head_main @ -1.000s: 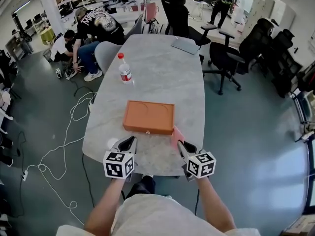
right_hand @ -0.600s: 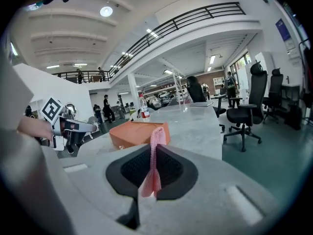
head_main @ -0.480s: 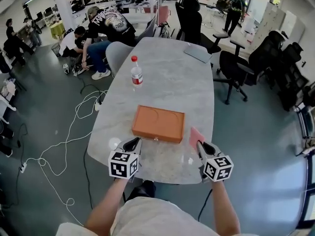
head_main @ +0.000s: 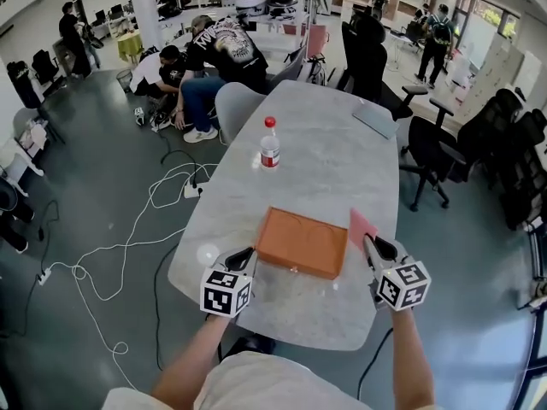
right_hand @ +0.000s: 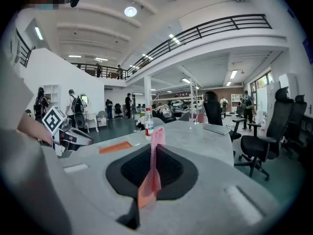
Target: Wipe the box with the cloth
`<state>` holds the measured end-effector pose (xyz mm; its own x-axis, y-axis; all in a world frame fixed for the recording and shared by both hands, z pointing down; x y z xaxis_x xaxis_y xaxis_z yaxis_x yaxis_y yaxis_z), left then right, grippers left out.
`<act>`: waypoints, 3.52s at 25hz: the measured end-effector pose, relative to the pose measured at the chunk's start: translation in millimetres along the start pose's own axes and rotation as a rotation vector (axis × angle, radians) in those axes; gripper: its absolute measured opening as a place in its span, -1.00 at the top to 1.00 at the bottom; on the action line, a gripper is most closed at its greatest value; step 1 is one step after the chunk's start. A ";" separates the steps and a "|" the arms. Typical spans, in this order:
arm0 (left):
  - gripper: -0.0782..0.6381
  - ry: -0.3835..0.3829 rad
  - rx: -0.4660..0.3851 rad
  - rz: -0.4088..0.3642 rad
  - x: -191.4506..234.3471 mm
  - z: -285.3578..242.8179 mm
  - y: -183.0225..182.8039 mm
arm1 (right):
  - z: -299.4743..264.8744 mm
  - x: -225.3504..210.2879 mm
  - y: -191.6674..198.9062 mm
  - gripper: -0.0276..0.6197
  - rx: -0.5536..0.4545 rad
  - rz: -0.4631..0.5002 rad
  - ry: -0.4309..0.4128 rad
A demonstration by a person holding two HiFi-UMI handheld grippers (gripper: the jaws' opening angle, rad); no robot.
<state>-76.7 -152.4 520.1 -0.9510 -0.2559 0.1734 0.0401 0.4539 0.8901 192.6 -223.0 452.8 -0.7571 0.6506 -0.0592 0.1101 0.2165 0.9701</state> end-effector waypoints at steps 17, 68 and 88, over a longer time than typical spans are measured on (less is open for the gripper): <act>0.71 -0.057 0.013 0.046 74.2 -22.0 -9.0 | -161.9 39.3 -18.2 0.87 0.168 0.173 -0.339; 0.71 -0.012 0.113 0.113 135.1 -59.4 8.8 | -259.4 108.5 55.4 0.87 0.708 -0.400 -0.801; 0.71 -0.052 0.097 0.097 92.0 -58.2 2.5 | -218.7 72.8 60.1 0.87 0.717 -0.359 -0.806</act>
<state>-146.3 -224.5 562.8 -0.9588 -0.1635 0.2322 0.1052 0.5550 0.8251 3.3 -321.8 558.3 -0.2129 0.6895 -0.6923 0.5098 0.6829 0.5233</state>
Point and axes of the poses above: the fingertips, and each gripper's own axes: z backward along the fingers, x to its left, y out of its underside, the point moved 1 cm from there along z, backward along the fingers, and after that the axes turned 5 degrees about -x, right-handed, at the moved point
